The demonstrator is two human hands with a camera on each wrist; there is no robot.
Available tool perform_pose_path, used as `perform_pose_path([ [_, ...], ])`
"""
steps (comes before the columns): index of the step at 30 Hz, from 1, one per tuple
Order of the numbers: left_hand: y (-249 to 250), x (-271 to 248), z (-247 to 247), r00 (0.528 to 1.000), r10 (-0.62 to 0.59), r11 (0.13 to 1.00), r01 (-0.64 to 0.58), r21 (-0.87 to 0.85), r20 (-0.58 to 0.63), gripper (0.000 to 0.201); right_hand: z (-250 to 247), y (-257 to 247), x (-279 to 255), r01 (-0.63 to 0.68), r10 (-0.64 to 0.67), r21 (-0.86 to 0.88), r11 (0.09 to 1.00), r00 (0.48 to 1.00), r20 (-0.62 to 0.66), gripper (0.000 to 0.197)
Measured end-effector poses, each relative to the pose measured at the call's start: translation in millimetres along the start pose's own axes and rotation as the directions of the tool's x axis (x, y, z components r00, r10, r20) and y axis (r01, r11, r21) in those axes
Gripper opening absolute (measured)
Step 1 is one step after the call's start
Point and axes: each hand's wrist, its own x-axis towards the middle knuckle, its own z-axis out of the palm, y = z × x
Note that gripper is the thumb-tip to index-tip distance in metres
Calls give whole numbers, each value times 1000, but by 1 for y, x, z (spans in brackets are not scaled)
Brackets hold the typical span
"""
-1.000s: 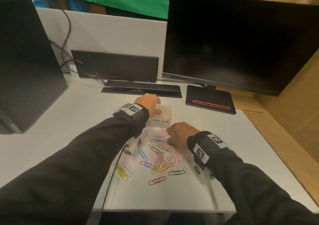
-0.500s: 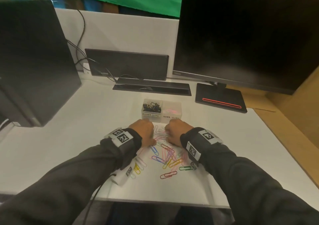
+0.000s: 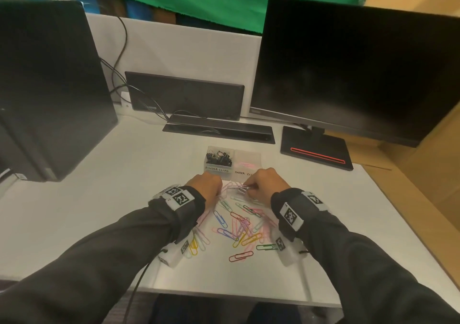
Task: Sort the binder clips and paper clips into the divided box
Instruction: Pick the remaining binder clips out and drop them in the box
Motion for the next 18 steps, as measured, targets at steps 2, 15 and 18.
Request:
perform_pose_path([
  [2,-1,0,0,1000,7,1000,-7,-1,1,18,-9,1,-3,9,-9,24,1000,1000,-27,25],
  [15,-30,-21,-13,999,-48,999,48,17,-1,43,-51,-5,51,-103,96,-60,993,990,-102,20],
  [18,-40,-26,-13,994,-96,995,93,45,58,55,-40,-12,64,-111,106,-120,986,993,-51,24],
])
